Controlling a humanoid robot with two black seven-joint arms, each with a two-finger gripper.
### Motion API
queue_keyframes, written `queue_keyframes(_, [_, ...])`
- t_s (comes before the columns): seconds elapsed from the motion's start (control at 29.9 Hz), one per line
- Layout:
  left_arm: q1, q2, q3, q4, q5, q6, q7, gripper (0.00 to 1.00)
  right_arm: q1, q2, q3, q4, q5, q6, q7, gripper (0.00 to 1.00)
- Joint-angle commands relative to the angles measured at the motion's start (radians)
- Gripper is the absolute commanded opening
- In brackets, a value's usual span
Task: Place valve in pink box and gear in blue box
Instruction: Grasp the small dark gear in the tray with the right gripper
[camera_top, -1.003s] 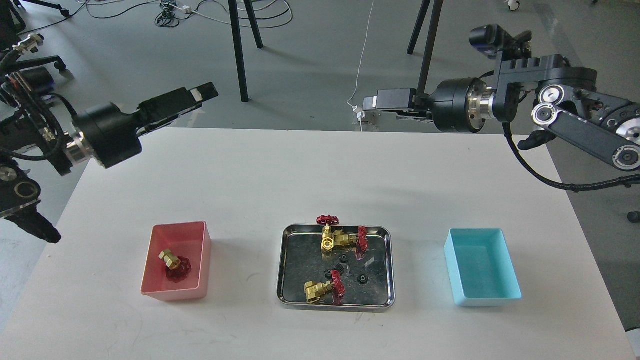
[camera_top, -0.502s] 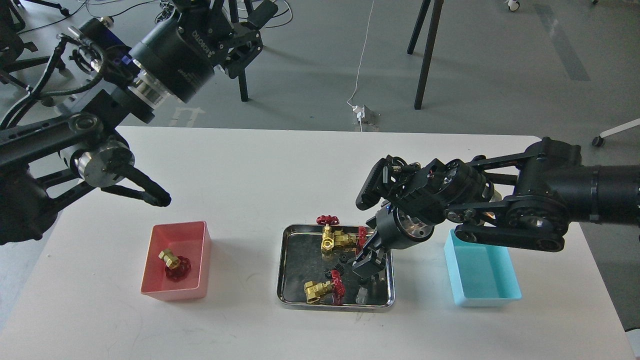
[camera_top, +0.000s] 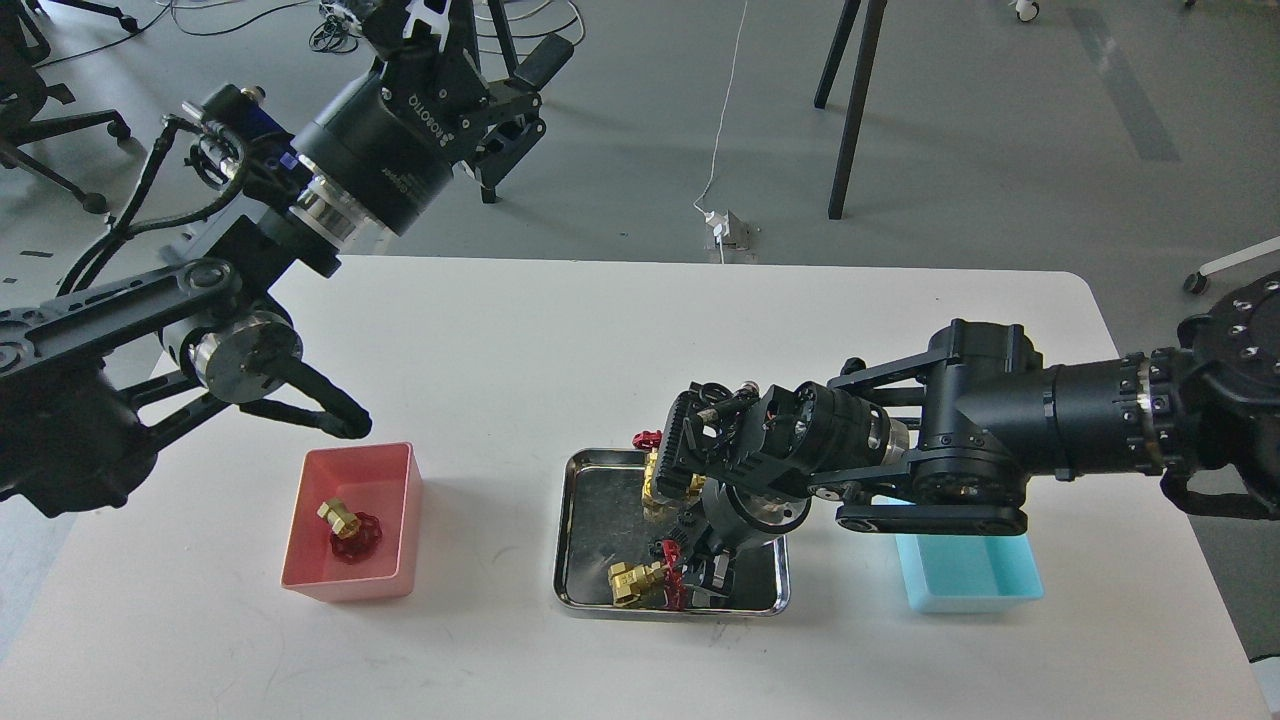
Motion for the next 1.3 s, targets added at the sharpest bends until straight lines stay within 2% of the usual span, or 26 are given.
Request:
queue_keyframes(0.0, [0.010, -0.004, -0.001, 0.002, 0.000, -0.001, 0.000, 0.89, -0.004, 0.004, -0.021, -0.006, -0.001, 0.000, -0.001, 0.55])
queue_keyframes(0.47, [0.011, -0.030, 0.000, 0.003, 0.002, -0.001, 0.000, 0.89, -0.011, 0.004, -0.022, -0.039, 0.007, 0.000, -0.001, 0.55])
queue_keyframes(0.64, [0.013, -0.037, 0.000, 0.009, 0.002, -0.001, 0.000, 0.89, -0.013, 0.005, -0.030, -0.041, 0.002, 0.000, -0.001, 0.51])
queue_keyframes(1.27, [0.040, -0.047, -0.001, 0.016, 0.003, -0.001, 0.000, 0.91, -0.056, 0.025, -0.035, -0.084, -0.001, 0.000, -0.004, 0.49])
